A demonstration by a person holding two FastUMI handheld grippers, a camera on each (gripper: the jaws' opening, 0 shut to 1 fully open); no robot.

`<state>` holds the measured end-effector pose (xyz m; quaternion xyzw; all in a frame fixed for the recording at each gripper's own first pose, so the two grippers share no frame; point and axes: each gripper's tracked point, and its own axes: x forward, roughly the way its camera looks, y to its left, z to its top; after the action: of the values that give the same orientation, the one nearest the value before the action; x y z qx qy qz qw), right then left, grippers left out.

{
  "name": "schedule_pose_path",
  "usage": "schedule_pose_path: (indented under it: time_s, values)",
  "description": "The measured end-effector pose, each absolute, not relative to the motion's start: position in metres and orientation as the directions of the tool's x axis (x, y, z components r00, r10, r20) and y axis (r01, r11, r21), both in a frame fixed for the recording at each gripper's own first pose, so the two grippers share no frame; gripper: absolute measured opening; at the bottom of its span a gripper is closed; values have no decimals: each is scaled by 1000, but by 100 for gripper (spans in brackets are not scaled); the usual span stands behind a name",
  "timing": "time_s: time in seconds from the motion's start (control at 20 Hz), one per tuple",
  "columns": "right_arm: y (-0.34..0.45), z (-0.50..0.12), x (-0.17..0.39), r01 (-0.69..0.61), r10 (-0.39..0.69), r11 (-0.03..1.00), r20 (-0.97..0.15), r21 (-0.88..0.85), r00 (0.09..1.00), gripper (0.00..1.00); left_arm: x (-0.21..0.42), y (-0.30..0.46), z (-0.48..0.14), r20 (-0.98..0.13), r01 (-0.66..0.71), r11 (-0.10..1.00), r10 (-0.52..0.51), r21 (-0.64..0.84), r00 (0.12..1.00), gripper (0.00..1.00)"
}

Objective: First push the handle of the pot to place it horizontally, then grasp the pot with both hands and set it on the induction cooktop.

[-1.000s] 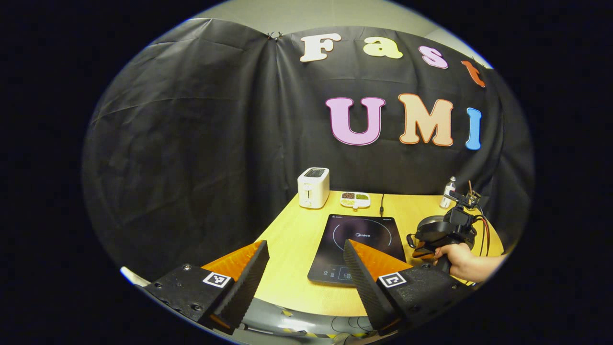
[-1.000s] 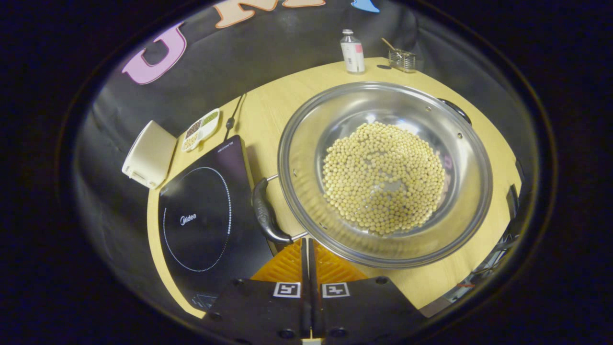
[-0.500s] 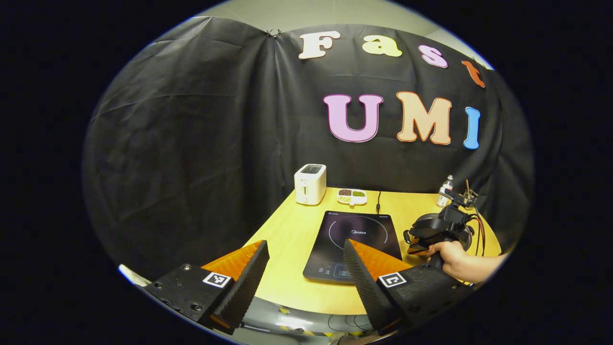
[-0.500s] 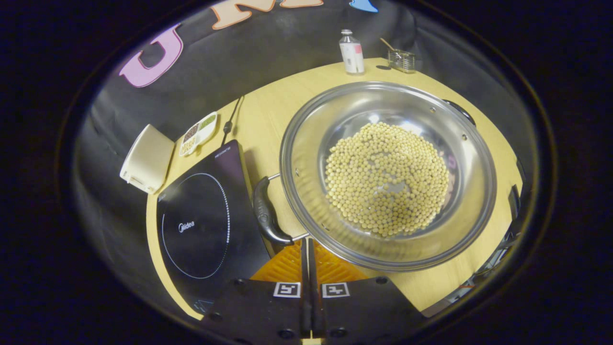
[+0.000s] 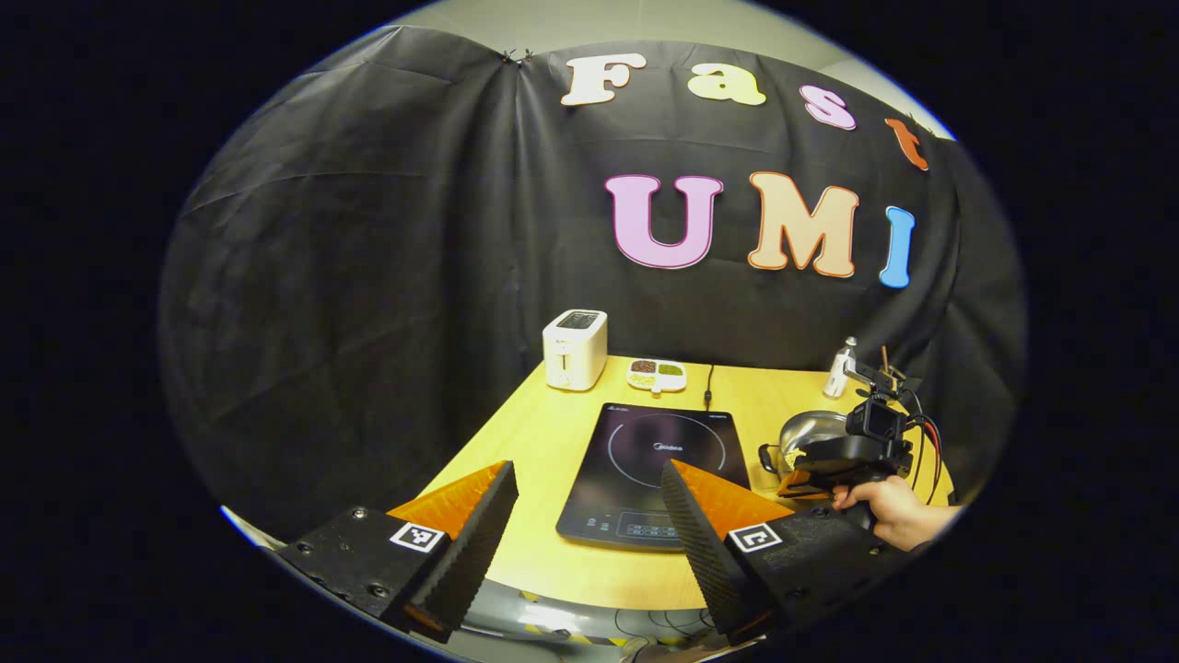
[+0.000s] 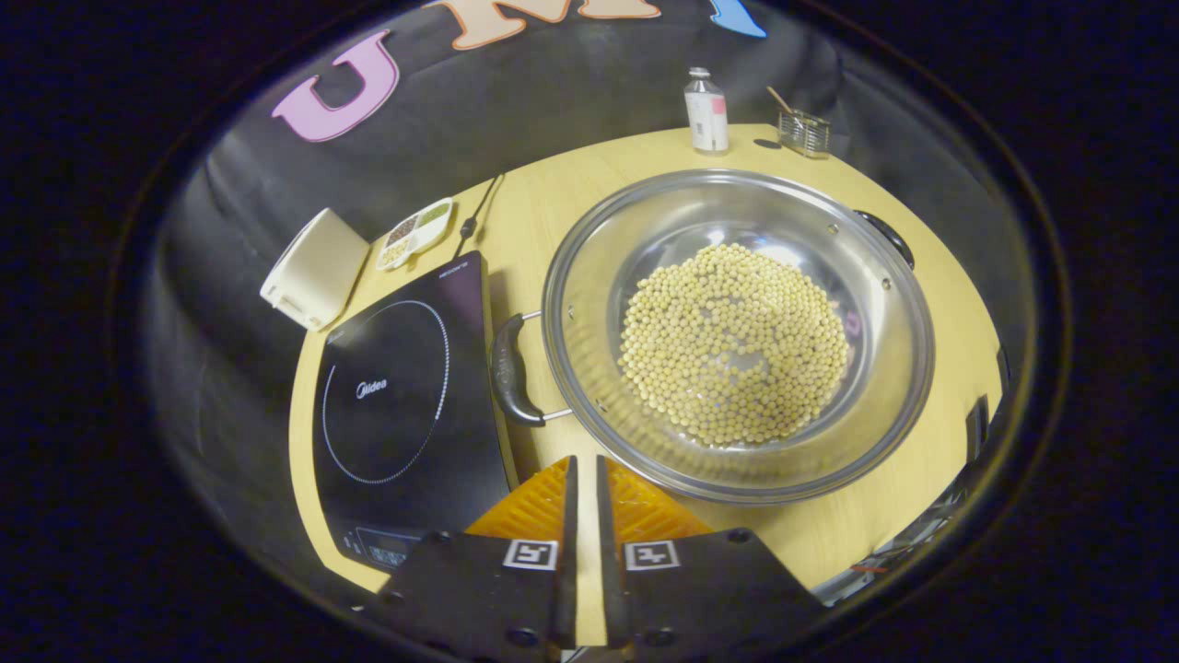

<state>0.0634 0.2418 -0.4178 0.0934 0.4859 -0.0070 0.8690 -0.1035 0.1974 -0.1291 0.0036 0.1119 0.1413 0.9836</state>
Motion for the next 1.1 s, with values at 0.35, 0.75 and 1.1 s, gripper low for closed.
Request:
schedule_pose_path:
  time_s: [0.35,0.75,1.1]
  values:
    - [185,-400,29,20,161,980,-858,196,487,28,-54,142,-150,-295,-118,993,115,8,948,96]
    - [68,-366,32,45,173,976,-880,214,443,53,12,69,-211,-462,-22,1000,10,-22,887,96]
    - [-25,-351,90,83,167,970,-875,228,454,89,65,14,-245,-575,29,994,-86,-108,814,96]
